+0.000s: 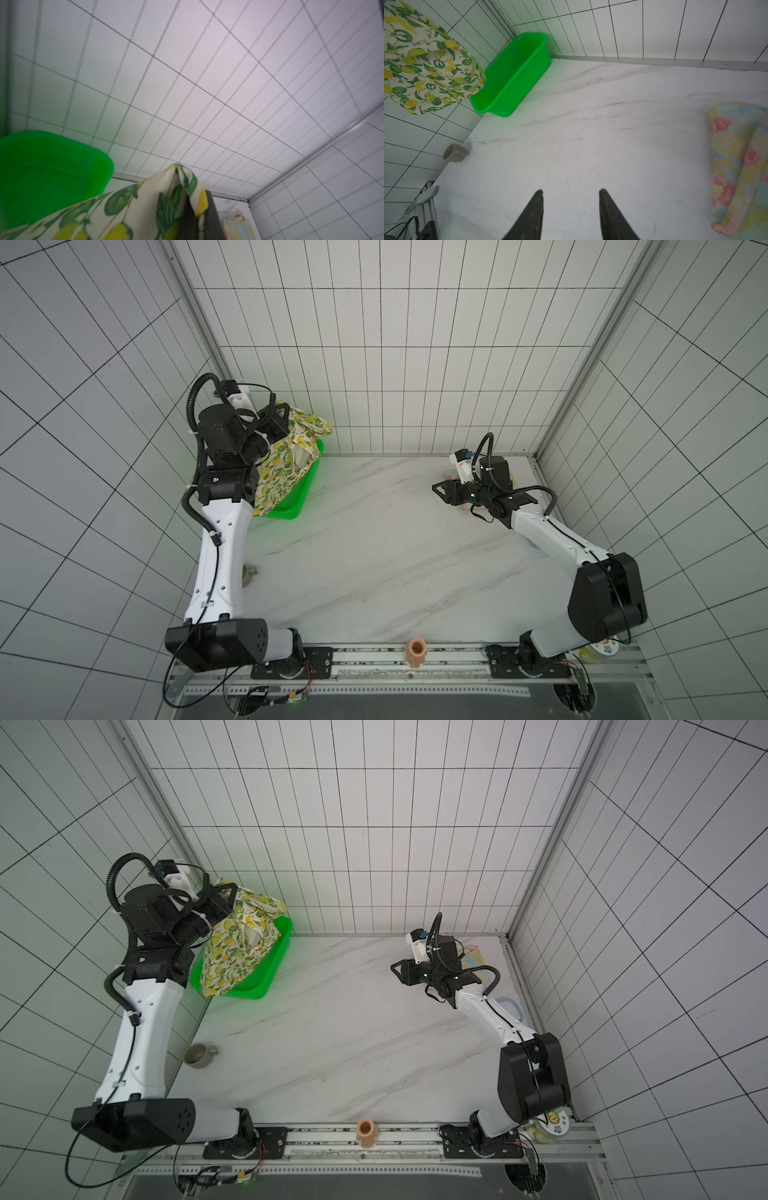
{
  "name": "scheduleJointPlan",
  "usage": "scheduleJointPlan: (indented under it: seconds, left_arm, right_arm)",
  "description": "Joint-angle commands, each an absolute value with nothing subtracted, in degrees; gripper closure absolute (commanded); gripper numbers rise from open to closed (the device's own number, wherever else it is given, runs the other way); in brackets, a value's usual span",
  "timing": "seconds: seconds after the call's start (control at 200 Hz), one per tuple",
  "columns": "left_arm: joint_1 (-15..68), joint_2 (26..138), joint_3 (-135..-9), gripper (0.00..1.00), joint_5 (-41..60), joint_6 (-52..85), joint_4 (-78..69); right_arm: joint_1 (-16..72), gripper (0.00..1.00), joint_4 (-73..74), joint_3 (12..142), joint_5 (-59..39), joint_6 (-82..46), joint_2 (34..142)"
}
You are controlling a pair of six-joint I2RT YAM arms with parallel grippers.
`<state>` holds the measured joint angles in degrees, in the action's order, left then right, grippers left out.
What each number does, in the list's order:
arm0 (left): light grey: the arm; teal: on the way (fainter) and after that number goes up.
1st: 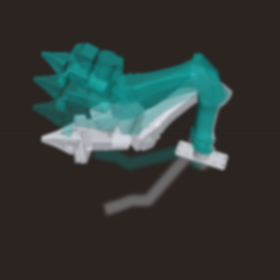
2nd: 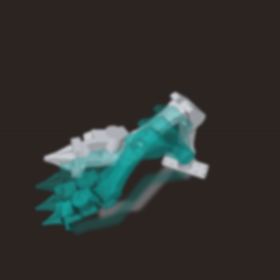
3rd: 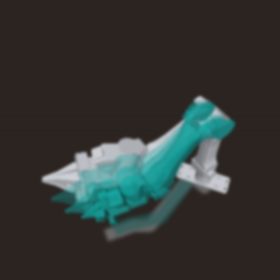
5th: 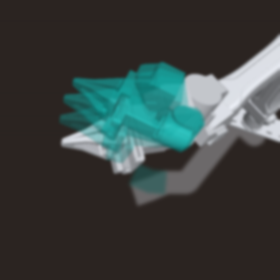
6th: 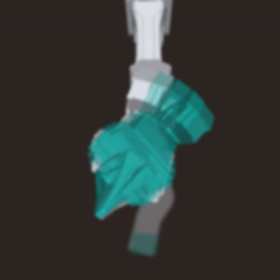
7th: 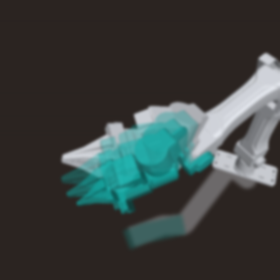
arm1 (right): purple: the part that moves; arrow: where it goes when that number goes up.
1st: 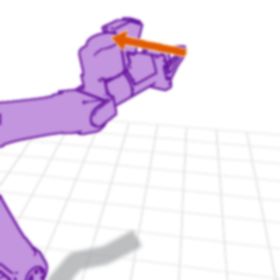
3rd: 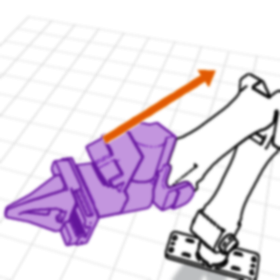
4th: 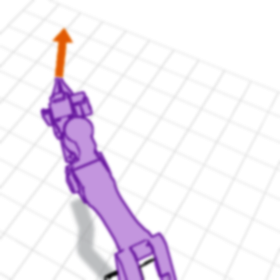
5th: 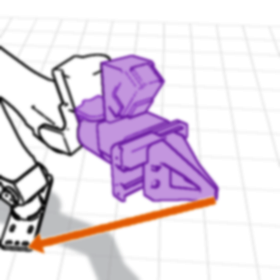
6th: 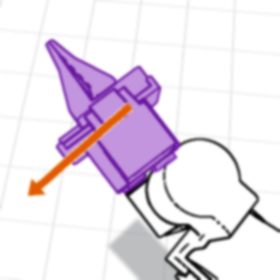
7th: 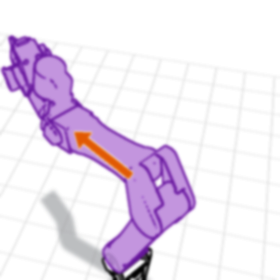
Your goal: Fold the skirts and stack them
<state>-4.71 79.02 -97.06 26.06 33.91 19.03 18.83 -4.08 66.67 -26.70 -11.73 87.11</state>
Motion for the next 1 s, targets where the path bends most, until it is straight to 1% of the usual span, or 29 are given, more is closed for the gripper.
scheduleJointPlan:
  seconds: [0.0, 0.15, 0.255, 0.335, 0.47, 0.615, 0.64, 0.69, 0.73, 0.77, 0.83, 0.999]
  left_arm:
    - [0.88, 78.19, -100.64, 1.00, 30.10, 34.43, 14.18]
    - [7.87, 80.29, -99.09, 1.00, 29.02, 34.88, 10.54]
    - [13.59, 80.72, -92.70, 1.00, 27.33, 35.45, 6.12]
    - [18.69, 79.79, -82.21, 1.00, 26.04, 36.68, 1.00]
    - [26.35, 78.40, -59.18, 1.00, 20.36, 41.68, -10.26]
    - [27.11, 78.76, -43.25, 1.00, 17.57, 46.12, -11.69]
    - [27.07, 78.57, -41.44, 0.91, 17.67, 46.31, -11.47]
    - [27.15, 77.76, -38.86, 0.68, 17.67, 46.37, -9.74]
    - [27.15, 76.47, -37.33, 0.56, 17.49, 46.47, -7.90]
    - [27.16, 74.93, -36.17, 0.48, 17.32, 46.34, -5.99]
    - [27.11, 72.47, -35.16, 0.42, 17.17, 45.96, -2.86]
    - [27.54, 66.58, -36.50, 0.40, 17.19, 41.44, 9.31]
  right_arm:
    - [19.59, 0.56, -4.93, 63.48, -26.87, -12.97, 84.28]
    - [19.82, 0.56, -4.07, 61.65, -26.56, -13.68, 81.61]
    - [19.86, 0.56, -4.26, 59.67, -25.09, -13.29, 79.51]
    - [19.82, 0.56, -4.88, 57.63, -24.36, -13.18, 78.41]
    - [20.35, 0.57, -4.60, 51.08, -21.20, -14.01, 76.61]
    - [21.19, 0.57, -3.61, 42.96, -18.91, -15.20, 73.47]
    - [21.41, 0.57, -3.22, 41.64, -19.05, -15.41, 72.83]
    - [21.69, 0.56, -2.68, 39.72, -19.20, -15.79, 71.90]
    - [21.94, 0.55, -2.38, 38.44, -19.88, -16.04, 71.31]
    - [22.28, 0.54, -2.37, 37.91, -20.22, -16.28, 71.04]
    - [23.06, 0.53, -2.24, 37.32, -20.96, -16.69, 71.01]
    - [27.17, 0.53, -2.65, 36.83, -20.29, -17.66, 72.06]
